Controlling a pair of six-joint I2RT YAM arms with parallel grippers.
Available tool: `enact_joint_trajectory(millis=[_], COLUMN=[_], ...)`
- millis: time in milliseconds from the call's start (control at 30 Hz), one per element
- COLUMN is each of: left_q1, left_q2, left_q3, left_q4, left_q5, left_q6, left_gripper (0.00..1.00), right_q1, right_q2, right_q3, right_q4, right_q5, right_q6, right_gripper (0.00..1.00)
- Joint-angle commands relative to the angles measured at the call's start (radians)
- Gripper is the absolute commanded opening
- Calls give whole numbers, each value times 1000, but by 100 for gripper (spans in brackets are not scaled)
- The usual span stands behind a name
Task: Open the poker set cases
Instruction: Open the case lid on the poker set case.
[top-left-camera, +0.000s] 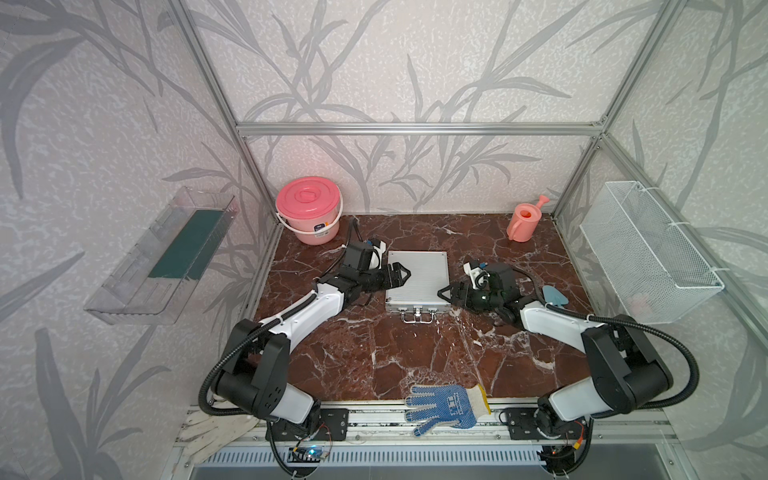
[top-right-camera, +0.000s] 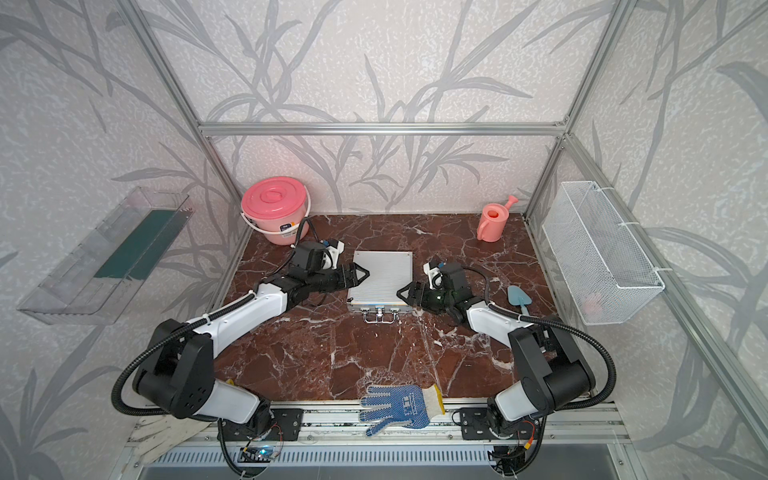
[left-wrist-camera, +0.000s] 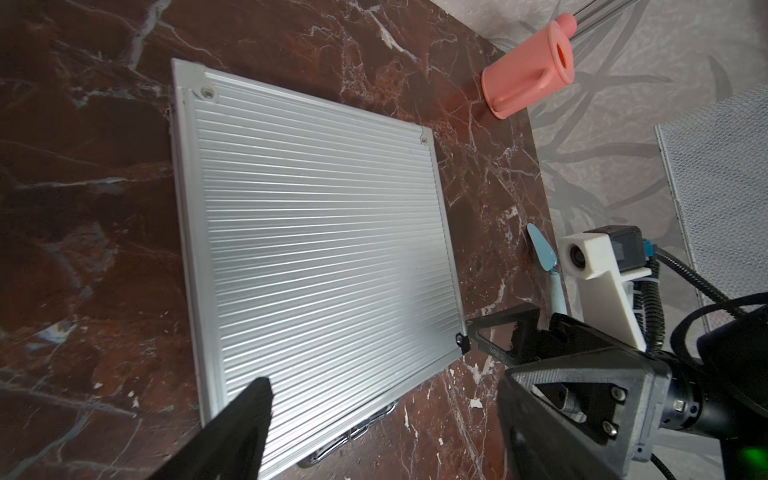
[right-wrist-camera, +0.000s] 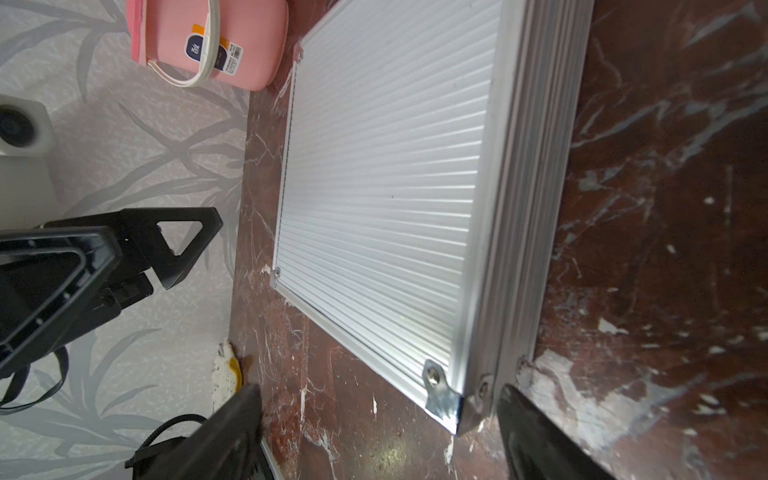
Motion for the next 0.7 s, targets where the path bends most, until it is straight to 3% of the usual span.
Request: enact_joint_trajectory(millis=[0, 667], left_q1=[26, -24], left_q2=[-60, 62], left_q3=[-70, -85], left_q4=[-76, 68], left_q5=[-34, 54], left_q6=[27, -42], left_gripper=[87, 89], right_q1=[8, 45], right_q2=[10, 100], right_q3=[39, 119], right_q4=[-66, 5], right_q5=[28, 0], right_q6=[-61, -21], right_gripper=[88, 85])
